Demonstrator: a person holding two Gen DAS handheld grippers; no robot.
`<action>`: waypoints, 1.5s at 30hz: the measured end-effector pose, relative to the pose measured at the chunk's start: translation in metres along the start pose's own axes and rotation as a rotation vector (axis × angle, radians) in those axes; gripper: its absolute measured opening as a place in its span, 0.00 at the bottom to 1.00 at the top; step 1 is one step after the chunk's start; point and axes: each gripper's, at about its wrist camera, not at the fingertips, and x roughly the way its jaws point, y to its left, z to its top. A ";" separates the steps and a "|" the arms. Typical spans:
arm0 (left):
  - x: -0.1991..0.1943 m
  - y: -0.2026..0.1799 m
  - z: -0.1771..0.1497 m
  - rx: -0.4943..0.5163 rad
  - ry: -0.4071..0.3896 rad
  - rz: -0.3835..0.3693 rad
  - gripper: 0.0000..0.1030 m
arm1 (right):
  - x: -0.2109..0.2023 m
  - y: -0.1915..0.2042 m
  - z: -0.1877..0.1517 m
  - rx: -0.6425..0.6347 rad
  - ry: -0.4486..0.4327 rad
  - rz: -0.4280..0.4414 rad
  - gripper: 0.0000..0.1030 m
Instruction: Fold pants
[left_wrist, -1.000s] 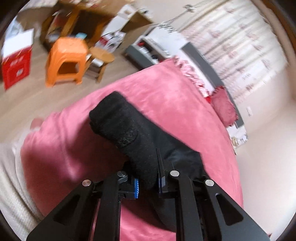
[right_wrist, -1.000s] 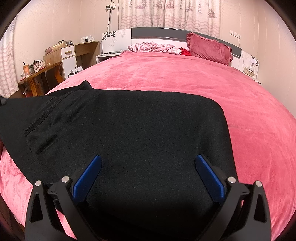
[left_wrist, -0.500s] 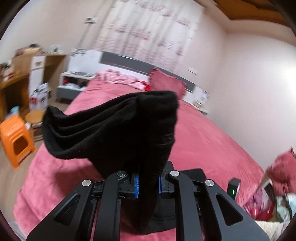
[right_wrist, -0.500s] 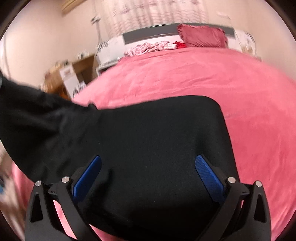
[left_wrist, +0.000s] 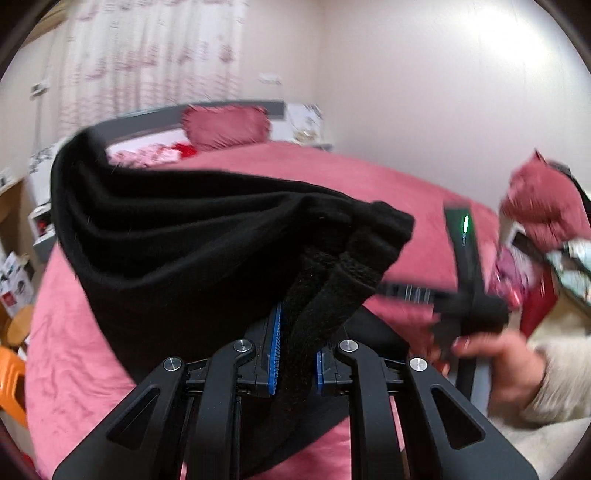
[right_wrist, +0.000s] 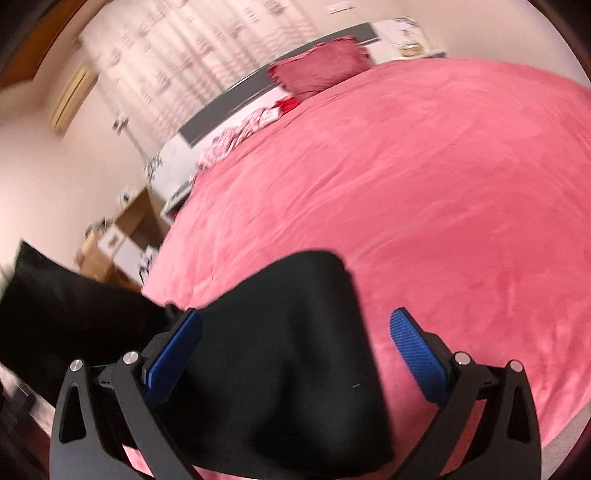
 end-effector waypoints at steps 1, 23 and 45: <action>0.013 -0.007 -0.004 0.015 0.028 -0.007 0.12 | -0.006 -0.005 0.003 0.017 -0.014 0.003 0.98; 0.063 -0.038 -0.061 0.118 0.186 -0.180 0.44 | -0.003 0.012 -0.007 -0.062 0.100 0.140 0.98; 0.052 0.127 -0.090 -0.433 0.143 0.175 0.60 | 0.023 0.025 -0.012 -0.079 0.288 0.201 0.98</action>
